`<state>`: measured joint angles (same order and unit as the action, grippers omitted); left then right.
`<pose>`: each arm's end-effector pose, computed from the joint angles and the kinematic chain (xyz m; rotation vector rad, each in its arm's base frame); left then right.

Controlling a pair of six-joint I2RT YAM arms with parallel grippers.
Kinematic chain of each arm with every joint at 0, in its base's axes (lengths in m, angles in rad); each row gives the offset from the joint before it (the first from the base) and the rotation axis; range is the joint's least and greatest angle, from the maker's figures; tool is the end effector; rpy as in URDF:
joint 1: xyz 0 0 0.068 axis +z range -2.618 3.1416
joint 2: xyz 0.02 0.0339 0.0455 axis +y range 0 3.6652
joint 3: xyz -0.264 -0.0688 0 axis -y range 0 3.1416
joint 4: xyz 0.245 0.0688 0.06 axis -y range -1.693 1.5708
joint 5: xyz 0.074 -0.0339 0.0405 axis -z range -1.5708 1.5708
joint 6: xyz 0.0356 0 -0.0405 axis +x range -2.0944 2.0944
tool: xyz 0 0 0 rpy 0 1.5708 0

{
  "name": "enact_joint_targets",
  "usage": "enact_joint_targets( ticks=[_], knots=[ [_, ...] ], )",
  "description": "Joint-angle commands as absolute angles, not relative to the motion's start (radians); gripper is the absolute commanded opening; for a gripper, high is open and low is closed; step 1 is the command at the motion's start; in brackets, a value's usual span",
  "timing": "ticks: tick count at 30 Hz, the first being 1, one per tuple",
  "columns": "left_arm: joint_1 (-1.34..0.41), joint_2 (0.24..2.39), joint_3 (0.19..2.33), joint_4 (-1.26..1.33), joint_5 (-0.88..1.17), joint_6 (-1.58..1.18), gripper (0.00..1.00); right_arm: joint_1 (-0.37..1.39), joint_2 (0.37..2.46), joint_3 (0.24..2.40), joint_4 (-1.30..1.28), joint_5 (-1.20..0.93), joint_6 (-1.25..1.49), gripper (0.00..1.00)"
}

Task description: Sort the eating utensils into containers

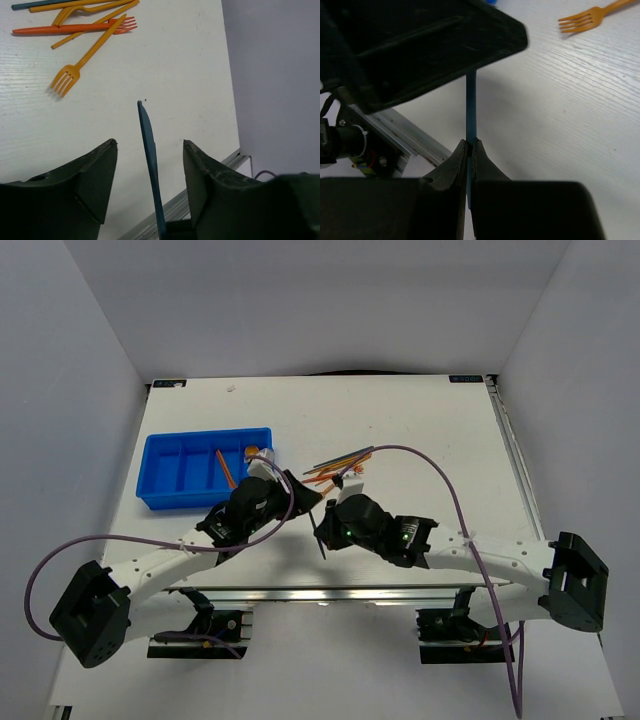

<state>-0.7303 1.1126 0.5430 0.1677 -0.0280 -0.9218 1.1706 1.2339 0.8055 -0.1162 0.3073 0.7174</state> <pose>0.1815 -0.1612 0.2258 -0.2230 2.1154 -1.0144 0.1162 0.2471 0.2595 -0.3052 2.1726 0.7988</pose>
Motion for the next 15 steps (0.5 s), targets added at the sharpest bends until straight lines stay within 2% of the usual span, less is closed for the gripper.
enact_joint_targets(
  ticks=[1, 3, 4, 6, 7, 9, 10, 11, 14, 15],
  knots=[
    [-0.738, 1.118, 0.545, 0.204, -0.043, -0.917, 0.63, 1.192, 1.25, 0.865, -0.042, 0.281, 0.69, 0.0],
    [-0.739, 1.118, 0.54, 0.209, -0.04, -0.916, 0.46, 1.193, 1.258, 0.877, -0.032, 0.27, 0.687, 0.0],
    [-0.739, 1.114, 0.538, 0.207, -0.041, -0.913, 0.28, 1.193, 1.267, 0.882, -0.029, 0.27, 0.687, 0.0],
    [-0.739, 1.106, 0.549, 0.178, -0.055, -0.904, 0.01, 1.193, 1.275, 0.89, -0.032, 0.281, 0.692, 0.0],
    [-0.739, 1.094, 0.563, 0.151, -0.086, -0.882, 0.0, 1.193, 1.275, 0.891, -0.046, 0.288, 0.71, 0.0],
    [-0.738, 1.083, 0.624, 0.033, -0.142, -0.845, 0.0, 1.189, 1.264, 0.894, -0.089, 0.36, 0.739, 0.44],
    [-0.732, 1.075, 0.653, -0.022, -0.184, -0.792, 0.0, 1.18, 1.255, 0.896, -0.118, 0.388, 0.755, 0.57],
    [-0.721, 1.075, 0.684, -0.075, -0.221, -0.754, 0.0, 1.172, 1.244, 0.894, -0.147, 0.438, 0.777, 0.75],
    [-0.626, 1.097, 0.808, -0.272, -0.372, -0.631, 0.0, 1.129, 1.187, 0.882, -0.288, 0.509, 0.798, 0.86],
    [-0.586, 1.11, 0.834, -0.291, -0.383, -0.603, 0.0, 1.117, 1.152, 0.877, -0.31, 0.518, 0.799, 0.86]
  ],
)
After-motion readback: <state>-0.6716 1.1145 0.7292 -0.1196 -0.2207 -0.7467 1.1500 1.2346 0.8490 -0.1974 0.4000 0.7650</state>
